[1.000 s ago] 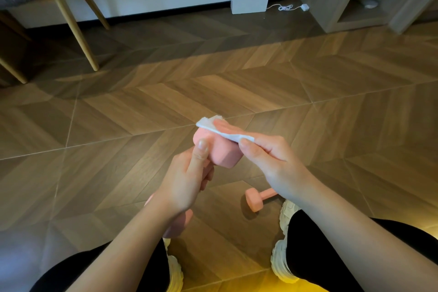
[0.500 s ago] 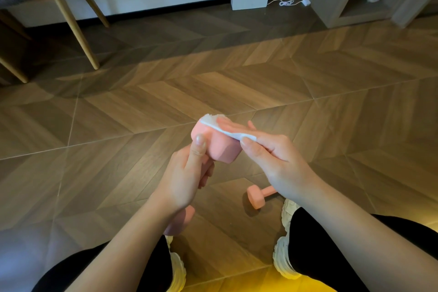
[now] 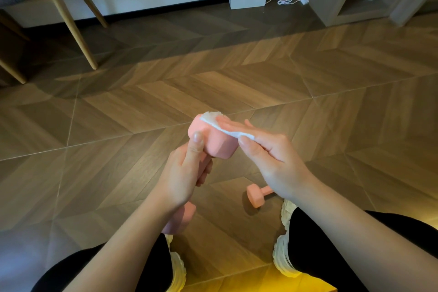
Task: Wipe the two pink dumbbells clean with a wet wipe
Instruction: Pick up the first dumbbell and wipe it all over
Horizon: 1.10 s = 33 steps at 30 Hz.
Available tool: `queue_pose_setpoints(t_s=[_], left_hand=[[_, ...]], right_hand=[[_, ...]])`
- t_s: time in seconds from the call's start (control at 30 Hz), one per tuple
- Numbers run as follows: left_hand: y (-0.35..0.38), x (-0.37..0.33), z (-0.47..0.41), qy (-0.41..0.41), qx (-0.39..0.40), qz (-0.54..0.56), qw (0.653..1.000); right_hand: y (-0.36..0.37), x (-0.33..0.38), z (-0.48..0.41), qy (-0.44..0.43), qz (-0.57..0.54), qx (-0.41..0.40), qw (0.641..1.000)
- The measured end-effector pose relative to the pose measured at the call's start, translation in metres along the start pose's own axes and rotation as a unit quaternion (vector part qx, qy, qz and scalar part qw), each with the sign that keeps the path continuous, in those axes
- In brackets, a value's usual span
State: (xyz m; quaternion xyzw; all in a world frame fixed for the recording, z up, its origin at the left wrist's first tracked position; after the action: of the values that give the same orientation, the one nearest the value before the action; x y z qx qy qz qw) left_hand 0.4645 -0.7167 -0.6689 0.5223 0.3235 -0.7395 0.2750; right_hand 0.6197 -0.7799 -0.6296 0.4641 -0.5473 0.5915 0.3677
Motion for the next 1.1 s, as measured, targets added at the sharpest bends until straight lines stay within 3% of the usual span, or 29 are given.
queue_pose_setpoints(t_s=[0.17, 0.27, 0.4, 0.5, 0.63, 0.77, 0.87, 0.97, 1.1], left_hand=[[0.0011, 0.0036, -0.0025, -0.010, -0.001, 0.019, 1.000], [0.0007, 0.0059, -0.0042, -0.015, -0.003, 0.028, 1.000], [-0.0002, 0.0062, -0.0035, -0.021, -0.016, -0.004, 1.000], [0.0001, 0.0077, -0.0033, -0.020, -0.010, 0.007, 1.000], [-0.0001, 0.0074, -0.0030, -0.031, -0.020, 0.022, 0.999], [-0.0018, 0.0035, -0.0033, -0.019, -0.014, 0.057, 0.998], [-0.0035, 0.0030, -0.0020, -0.029, -0.025, 0.068, 0.997], [-0.0043, 0.0008, -0.0019, -0.011, -0.017, 0.073, 0.997], [-0.0055, -0.0005, -0.0024, -0.011, -0.027, 0.070, 0.997]], right_hand=[[-0.0031, -0.0032, -0.0024, 0.024, -0.004, -0.030, 0.999], [0.0016, 0.0015, 0.0006, -0.028, 0.039, -0.030, 0.998], [-0.0011, -0.0038, -0.0030, 0.018, 0.014, -0.041, 0.999], [0.0036, 0.0003, 0.0010, -0.029, 0.060, -0.043, 0.997], [-0.0016, -0.0063, -0.0016, 0.013, 0.032, -0.055, 0.998], [0.0033, -0.0025, 0.0027, -0.055, 0.050, -0.071, 0.995], [0.0013, -0.0076, -0.0018, -0.031, 0.006, -0.075, 0.997], [0.0038, -0.0057, 0.0010, -0.082, 0.029, -0.089, 0.992], [0.0005, -0.0076, -0.0004, -0.065, 0.006, -0.103, 0.993]])
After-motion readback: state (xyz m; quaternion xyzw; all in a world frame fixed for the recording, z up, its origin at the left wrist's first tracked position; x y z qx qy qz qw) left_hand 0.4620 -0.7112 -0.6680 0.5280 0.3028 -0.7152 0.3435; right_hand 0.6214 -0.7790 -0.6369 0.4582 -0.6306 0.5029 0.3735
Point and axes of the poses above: each hand's wrist, its own z-axis away from the middle knuckle, its own y-axis out of the palm, x = y × z, the point moved 4 cm from there along -z, towards the middle knuckle, and after that the axes turned 10 degrees about x, right-handed, at the moved point
